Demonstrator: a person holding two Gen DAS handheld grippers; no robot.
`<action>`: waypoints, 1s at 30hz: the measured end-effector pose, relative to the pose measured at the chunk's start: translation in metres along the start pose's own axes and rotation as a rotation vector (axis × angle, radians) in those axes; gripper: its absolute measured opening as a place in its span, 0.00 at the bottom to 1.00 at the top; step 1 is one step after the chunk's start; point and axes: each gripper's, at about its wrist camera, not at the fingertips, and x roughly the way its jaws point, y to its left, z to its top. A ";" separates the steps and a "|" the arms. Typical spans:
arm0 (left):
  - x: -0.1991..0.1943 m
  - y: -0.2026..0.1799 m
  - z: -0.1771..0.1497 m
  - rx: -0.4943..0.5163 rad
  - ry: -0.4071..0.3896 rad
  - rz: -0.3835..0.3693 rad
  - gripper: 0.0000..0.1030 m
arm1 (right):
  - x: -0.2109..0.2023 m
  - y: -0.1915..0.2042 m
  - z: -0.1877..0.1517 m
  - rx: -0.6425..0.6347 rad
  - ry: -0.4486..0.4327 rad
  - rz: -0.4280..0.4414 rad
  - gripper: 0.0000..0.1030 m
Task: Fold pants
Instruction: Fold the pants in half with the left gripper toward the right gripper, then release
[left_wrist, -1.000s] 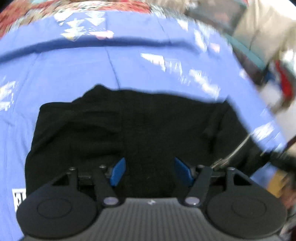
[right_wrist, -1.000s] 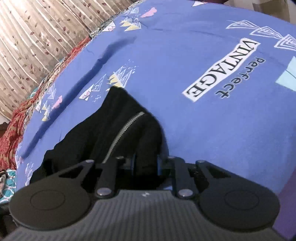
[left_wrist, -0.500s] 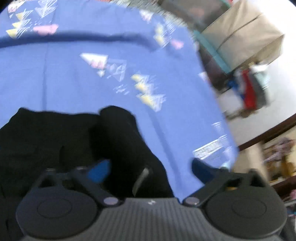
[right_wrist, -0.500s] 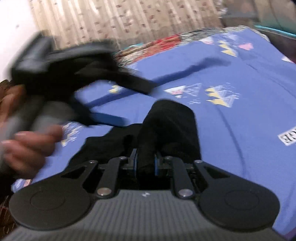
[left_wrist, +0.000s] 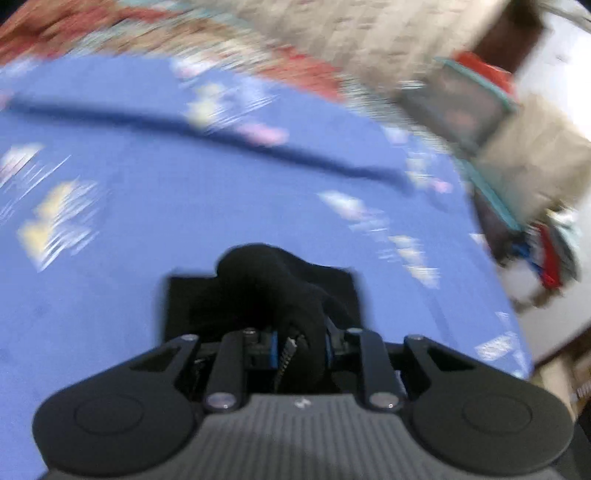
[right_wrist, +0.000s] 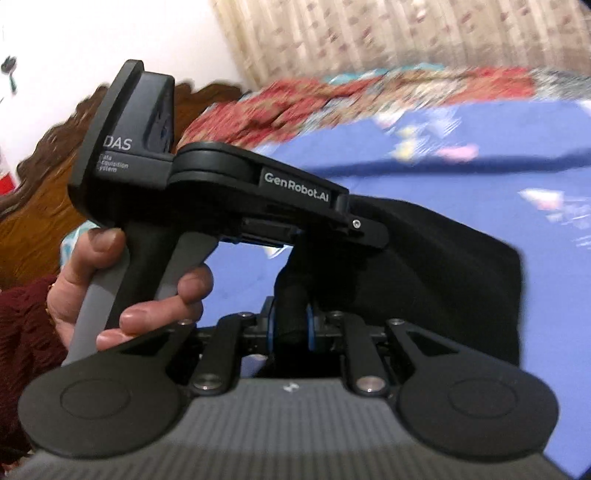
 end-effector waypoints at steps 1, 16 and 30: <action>0.007 0.014 -0.006 -0.025 0.021 0.032 0.21 | 0.014 0.002 -0.005 0.004 0.026 0.012 0.22; 0.002 0.023 -0.064 -0.045 0.066 0.089 0.54 | -0.081 -0.097 -0.040 0.337 -0.028 -0.174 0.41; -0.018 -0.012 -0.090 0.139 0.031 0.385 0.71 | -0.084 -0.104 -0.067 0.391 0.109 -0.254 0.46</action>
